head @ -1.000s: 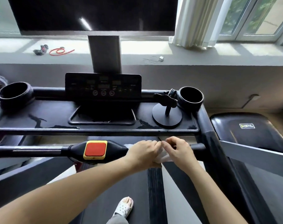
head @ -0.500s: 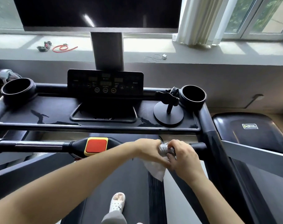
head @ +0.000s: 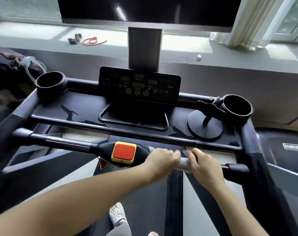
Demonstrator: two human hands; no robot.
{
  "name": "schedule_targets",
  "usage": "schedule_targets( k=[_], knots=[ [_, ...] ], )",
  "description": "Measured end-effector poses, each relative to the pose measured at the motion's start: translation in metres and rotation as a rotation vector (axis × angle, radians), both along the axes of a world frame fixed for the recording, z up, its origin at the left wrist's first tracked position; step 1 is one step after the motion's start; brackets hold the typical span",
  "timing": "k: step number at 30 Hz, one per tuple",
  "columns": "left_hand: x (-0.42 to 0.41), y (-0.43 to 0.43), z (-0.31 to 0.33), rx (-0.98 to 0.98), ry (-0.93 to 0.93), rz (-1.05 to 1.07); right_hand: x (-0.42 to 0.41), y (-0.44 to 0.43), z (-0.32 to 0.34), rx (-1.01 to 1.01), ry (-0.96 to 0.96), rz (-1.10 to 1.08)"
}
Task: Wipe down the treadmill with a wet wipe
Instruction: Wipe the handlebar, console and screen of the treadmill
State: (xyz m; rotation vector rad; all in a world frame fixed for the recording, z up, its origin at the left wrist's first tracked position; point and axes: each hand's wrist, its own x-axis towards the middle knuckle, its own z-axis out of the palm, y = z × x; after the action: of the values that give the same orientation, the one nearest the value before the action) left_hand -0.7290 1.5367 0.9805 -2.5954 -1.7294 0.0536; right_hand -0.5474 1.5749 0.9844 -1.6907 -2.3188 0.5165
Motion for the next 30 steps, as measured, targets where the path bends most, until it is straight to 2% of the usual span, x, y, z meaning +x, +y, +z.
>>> schedule_targets(
  k=[3,6,8,10,12,15,17,19,22,27,30],
  knots=[
    [-0.042,-0.006,0.013,-0.188,0.070,0.129,-0.003,-0.008,-0.011,0.229,-0.156,0.058],
    [-0.047,0.013,0.036,-0.516,0.148,0.235,-0.008,-0.010,-0.005,0.206,-0.157,0.044],
    [-0.032,0.035,0.048,-0.837,0.030,0.282,-0.007,-0.010,-0.002,0.196,-0.160,0.041],
    [-0.005,0.048,0.055,-0.988,-0.096,0.316,-0.005,-0.008,-0.002,0.190,-0.167,0.048],
    [0.022,0.045,0.049,-0.857,-0.114,0.289,-0.003,-0.006,-0.005,0.205,-0.173,0.052],
    [0.025,0.015,0.026,-0.372,-0.105,0.235,-0.001,-0.005,-0.009,0.285,-0.182,0.052],
    [-0.002,-0.004,0.007,-0.062,-0.024,0.110,-0.002,-0.007,-0.011,0.291,-0.190,0.063],
    [-0.030,-0.019,0.000,0.161,0.054,0.047,-0.001,-0.006,-0.013,0.283,-0.190,0.051],
    [-0.066,-0.036,-0.004,0.249,0.081,0.038,-0.002,-0.006,-0.016,0.308,-0.161,0.022],
    [-0.092,-0.050,0.004,-0.007,0.048,0.352,-0.007,-0.008,-0.013,0.320,-0.132,0.007],
    [-0.055,-0.037,0.004,-0.001,-0.013,0.258,-0.008,-0.008,-0.014,0.298,-0.147,-0.005]
  ],
)
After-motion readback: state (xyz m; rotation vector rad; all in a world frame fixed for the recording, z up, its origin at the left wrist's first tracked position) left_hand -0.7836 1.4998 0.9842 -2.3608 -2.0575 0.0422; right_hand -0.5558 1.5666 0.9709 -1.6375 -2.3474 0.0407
